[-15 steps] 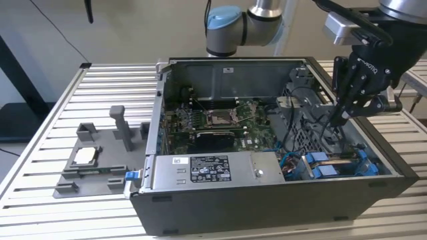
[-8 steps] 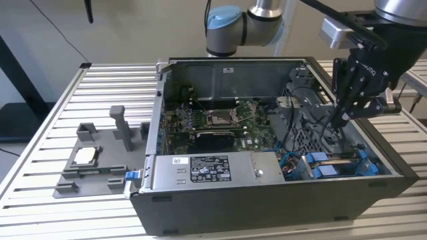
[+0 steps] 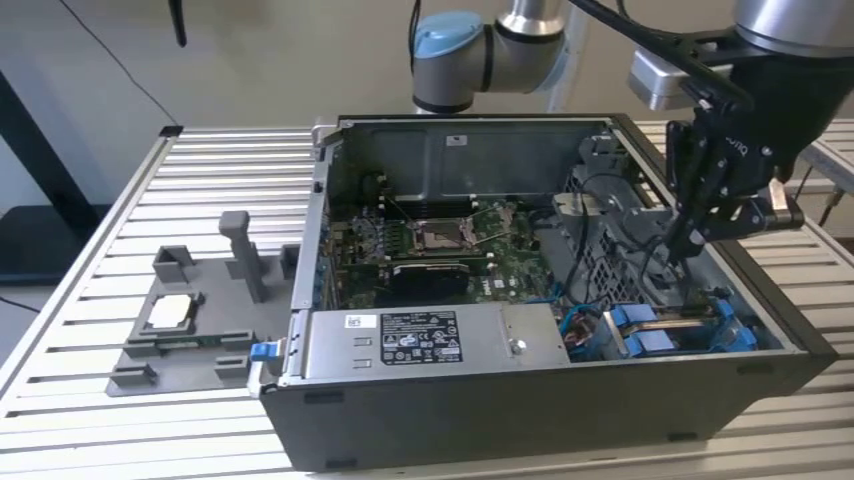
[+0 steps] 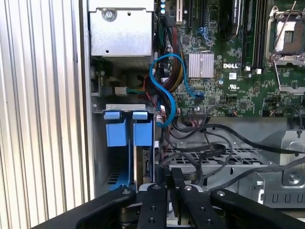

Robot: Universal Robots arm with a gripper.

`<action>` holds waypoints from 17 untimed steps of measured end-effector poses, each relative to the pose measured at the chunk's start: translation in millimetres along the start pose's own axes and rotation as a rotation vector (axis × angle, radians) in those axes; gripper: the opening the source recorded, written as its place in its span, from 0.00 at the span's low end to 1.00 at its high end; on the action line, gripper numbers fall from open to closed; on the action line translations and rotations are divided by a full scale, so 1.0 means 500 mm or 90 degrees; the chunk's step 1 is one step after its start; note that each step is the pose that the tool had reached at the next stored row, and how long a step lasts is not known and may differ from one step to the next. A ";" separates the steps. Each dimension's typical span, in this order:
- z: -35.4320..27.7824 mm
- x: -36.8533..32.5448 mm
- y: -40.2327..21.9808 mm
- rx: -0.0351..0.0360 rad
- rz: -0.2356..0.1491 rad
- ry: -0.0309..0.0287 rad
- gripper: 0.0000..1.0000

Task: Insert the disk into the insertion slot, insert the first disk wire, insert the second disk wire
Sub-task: 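Insert the second disk wire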

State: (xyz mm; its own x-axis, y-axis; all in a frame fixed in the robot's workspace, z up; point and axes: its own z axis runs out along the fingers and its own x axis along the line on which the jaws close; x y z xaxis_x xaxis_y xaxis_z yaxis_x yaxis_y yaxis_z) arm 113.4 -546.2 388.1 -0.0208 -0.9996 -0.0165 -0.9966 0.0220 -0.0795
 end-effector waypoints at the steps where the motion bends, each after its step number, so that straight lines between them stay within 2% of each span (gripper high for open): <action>1: 0.001 0.000 0.001 0.0056 0.000 0.0001 0.16; 2: 0.001 0.001 0.003 0.0104 -0.001 0.0001 0.16; 3: 0.001 0.002 0.004 0.0133 -0.002 0.0001 0.16; 6: 0.002 0.005 0.005 0.0179 -0.007 -0.0006 0.16; 17: 0.007 0.022 0.005 0.0210 -0.041 -0.0038 0.16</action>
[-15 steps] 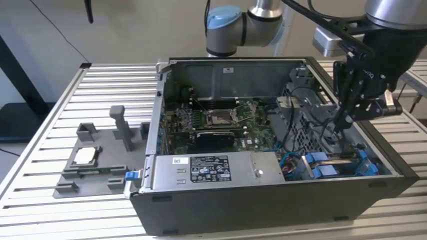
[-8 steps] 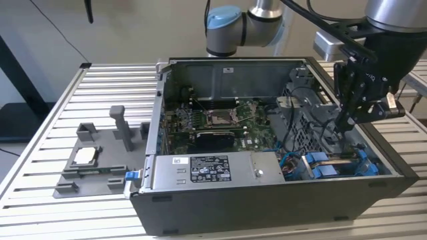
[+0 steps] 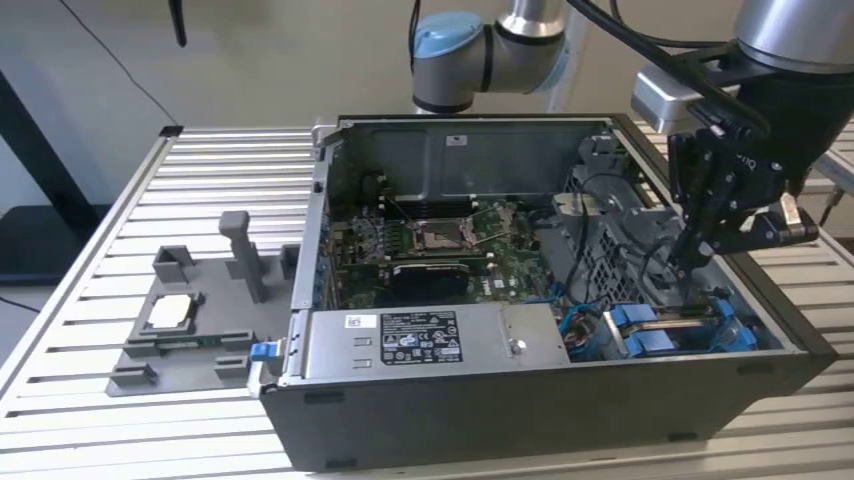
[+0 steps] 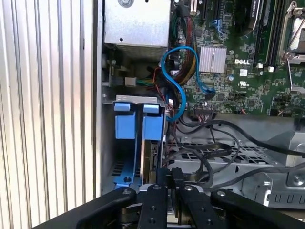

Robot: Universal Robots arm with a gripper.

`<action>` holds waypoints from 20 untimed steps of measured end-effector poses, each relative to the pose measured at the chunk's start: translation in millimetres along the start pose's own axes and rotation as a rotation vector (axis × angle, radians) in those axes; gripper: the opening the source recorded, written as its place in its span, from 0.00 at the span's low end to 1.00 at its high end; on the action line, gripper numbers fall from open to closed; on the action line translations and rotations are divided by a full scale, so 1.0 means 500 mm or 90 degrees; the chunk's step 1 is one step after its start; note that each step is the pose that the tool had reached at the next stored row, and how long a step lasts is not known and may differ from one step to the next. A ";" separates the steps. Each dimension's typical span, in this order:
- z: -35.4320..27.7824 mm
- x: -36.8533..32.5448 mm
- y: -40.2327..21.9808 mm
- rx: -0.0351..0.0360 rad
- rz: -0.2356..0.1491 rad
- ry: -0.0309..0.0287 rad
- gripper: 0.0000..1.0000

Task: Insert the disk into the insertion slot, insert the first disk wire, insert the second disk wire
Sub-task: 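Insert the second disk wire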

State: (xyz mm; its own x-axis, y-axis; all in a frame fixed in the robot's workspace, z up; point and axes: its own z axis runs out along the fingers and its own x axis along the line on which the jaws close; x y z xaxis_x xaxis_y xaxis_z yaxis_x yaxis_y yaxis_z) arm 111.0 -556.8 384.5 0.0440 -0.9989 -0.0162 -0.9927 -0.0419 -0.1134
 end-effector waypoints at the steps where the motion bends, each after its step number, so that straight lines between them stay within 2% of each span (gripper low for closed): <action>1: 0.001 0.002 0.000 0.0004 -0.003 -0.0004 0.16; 3: 0.002 0.006 0.001 0.0017 -0.007 -0.0008 0.16; 5: 0.003 0.011 0.004 0.0064 -0.009 -0.0008 0.16; 7: 0.004 0.015 0.007 0.0154 -0.010 -0.0004 0.16; 10: 0.007 0.018 0.014 0.0314 -0.011 0.0002 0.16; 11: 0.008 0.019 0.015 0.0349 -0.011 0.0005 0.16; 16: 0.008 0.019 0.016 0.0357 -0.011 0.0006 0.16; 20: 0.013 0.019 0.016 0.0359 -0.008 0.0011 0.16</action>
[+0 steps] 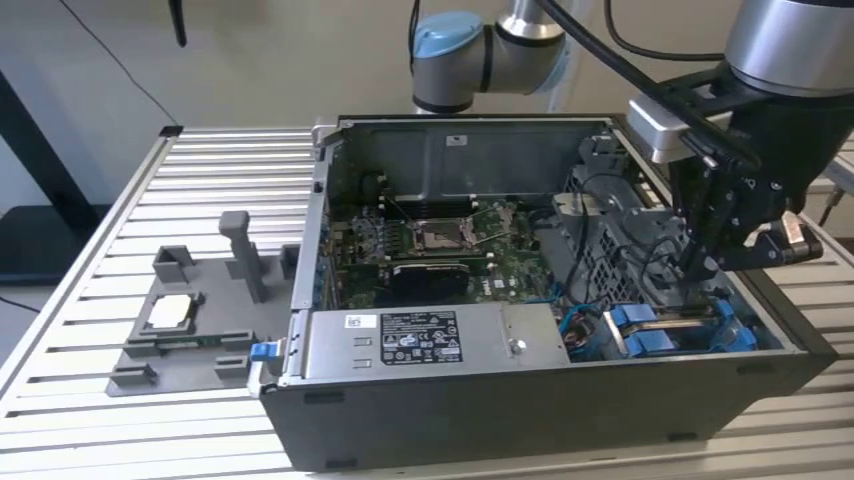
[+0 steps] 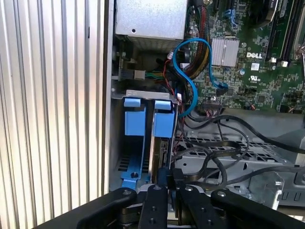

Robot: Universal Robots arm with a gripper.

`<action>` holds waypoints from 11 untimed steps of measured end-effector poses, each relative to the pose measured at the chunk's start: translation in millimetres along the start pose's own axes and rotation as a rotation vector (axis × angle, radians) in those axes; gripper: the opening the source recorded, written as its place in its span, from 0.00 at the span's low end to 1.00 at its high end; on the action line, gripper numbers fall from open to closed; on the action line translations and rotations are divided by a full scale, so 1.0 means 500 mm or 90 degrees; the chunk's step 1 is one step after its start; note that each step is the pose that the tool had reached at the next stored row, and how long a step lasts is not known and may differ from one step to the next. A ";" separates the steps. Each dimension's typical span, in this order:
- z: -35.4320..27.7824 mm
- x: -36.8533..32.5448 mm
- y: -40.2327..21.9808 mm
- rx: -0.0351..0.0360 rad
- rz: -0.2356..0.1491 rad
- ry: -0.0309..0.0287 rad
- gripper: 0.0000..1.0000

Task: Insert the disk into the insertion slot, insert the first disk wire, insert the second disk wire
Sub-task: 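Insert the second disk wire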

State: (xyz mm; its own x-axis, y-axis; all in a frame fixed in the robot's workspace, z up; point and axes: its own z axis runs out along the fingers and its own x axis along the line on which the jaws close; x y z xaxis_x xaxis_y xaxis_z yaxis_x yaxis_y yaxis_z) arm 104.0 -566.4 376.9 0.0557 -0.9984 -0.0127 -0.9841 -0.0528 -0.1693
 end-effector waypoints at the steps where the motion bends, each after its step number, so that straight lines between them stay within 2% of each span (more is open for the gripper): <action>1: 0.002 0.000 0.000 0.0000 0.001 0.0002 0.16; 6: 0.012 0.000 0.002 0.0003 0.012 -0.0003 0.16; 7: 0.014 0.000 0.002 0.0004 0.014 -0.0016 0.16; 11: 0.020 0.000 0.004 0.0010 0.022 -0.0112 0.16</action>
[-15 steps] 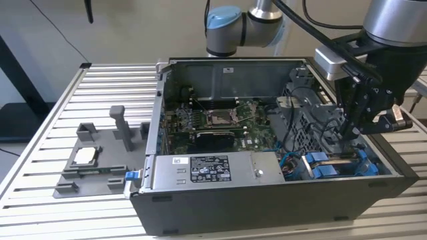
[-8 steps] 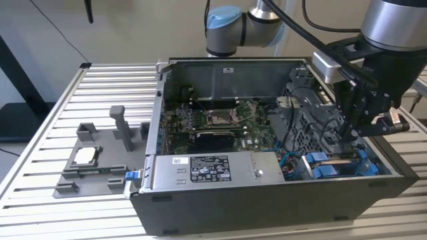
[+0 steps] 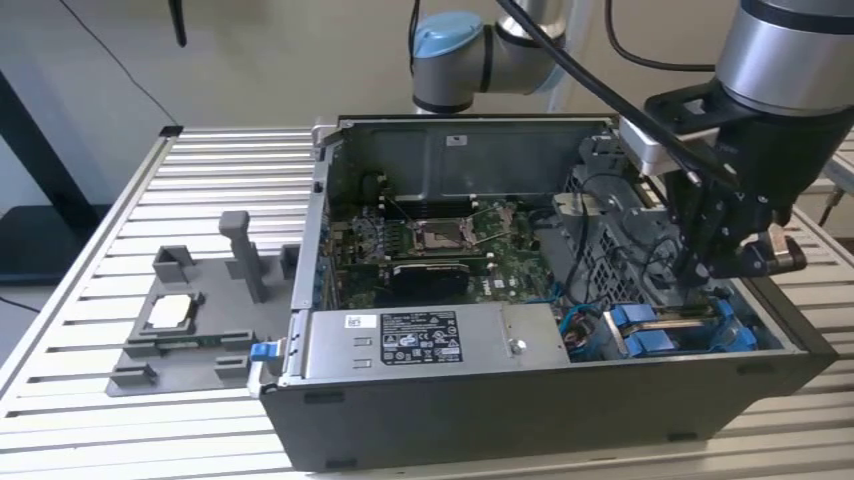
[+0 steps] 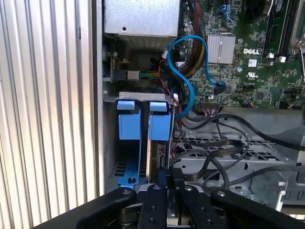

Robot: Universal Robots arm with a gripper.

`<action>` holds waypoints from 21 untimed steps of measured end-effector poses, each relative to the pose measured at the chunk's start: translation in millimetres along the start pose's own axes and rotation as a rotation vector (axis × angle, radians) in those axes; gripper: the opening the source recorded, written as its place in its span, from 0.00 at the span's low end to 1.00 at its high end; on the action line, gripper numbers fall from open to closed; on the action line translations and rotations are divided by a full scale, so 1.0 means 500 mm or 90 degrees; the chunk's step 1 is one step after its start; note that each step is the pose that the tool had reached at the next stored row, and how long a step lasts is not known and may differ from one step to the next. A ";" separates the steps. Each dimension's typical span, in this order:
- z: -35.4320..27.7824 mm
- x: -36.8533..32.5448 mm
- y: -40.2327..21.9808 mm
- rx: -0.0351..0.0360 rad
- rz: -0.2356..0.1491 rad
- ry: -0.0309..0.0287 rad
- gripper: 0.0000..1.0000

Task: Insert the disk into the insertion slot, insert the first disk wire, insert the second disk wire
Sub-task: 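Insert the second disk wire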

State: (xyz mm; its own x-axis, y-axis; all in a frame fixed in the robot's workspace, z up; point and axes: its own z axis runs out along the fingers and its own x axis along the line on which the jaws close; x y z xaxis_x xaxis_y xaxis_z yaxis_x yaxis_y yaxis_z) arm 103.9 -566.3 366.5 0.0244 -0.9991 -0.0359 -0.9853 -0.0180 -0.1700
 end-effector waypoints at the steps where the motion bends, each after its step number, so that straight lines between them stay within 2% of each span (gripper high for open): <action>1: 0.002 0.000 0.000 0.0000 0.000 -0.0009 0.16; 21: 0.039 0.005 0.000 0.0000 0.000 -0.0010 0.16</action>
State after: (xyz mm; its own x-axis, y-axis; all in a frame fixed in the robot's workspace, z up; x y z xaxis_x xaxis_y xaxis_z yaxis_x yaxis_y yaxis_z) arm 107.1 -568.2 347.1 0.0241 -0.9990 -0.0376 -0.9853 -0.0173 -0.1700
